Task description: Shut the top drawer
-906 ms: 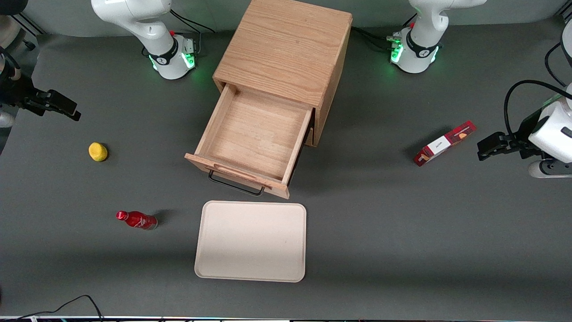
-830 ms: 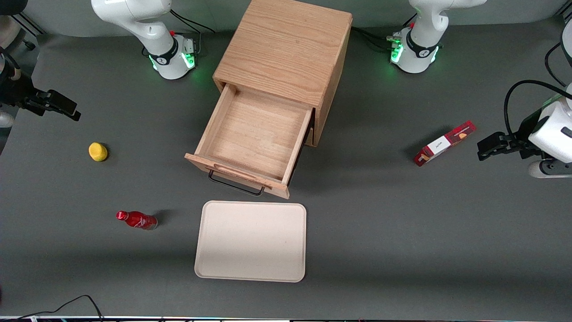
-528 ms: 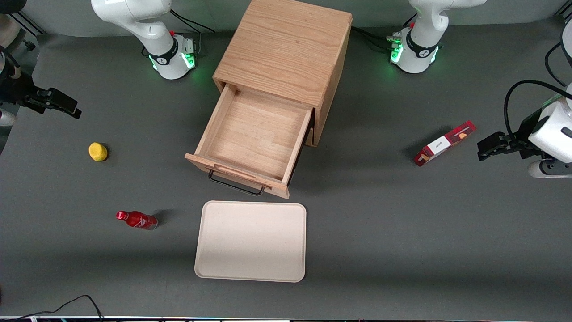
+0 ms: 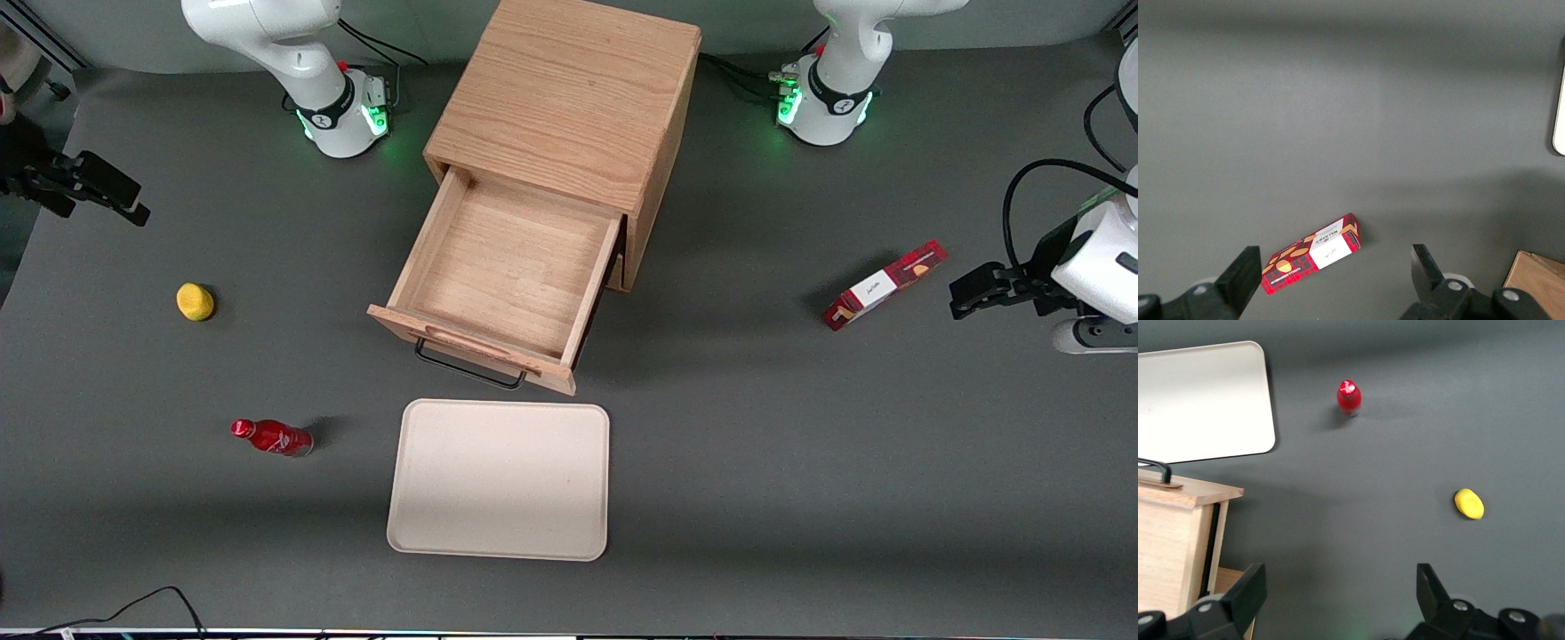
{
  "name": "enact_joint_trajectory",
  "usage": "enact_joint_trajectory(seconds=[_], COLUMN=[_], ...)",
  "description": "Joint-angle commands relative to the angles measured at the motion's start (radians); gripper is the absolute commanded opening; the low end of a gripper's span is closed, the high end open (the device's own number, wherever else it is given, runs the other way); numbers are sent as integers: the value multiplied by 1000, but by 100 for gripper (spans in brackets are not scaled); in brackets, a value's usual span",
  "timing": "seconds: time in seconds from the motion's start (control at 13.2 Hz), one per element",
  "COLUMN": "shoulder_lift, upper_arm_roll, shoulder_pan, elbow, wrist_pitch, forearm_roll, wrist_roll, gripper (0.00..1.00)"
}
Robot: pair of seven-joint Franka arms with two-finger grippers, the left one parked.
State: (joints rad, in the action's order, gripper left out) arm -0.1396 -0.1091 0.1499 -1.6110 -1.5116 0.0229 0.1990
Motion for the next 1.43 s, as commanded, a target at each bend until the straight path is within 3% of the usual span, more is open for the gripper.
enact_joint_trajectory(seconds=[0.0, 0.23, 0.45, 0.75, 0.91, 0.98, 1.13, 1.21, 1.36], shoulder_lift=[46, 55, 84, 230, 316, 368, 470, 489, 550], upper_arm_roll=[-9, 28, 58, 239, 281, 298, 307, 302, 308], shoulder_pan=[0, 7, 8, 8, 10, 10, 5, 5, 7], elbow=[80, 111, 146, 291, 357, 394, 494, 506, 563], wrist_pitch=[24, 37, 34, 15, 10, 2, 10, 10, 11], forearm_roll=[-11, -17, -177, -189, -169, -167, -158, -156, -158], wrist_roll=[-10, -4, -1, 2, -16, -68, -435, -531, -561], gripper=[100, 100, 100, 100, 100, 100, 100, 100, 100])
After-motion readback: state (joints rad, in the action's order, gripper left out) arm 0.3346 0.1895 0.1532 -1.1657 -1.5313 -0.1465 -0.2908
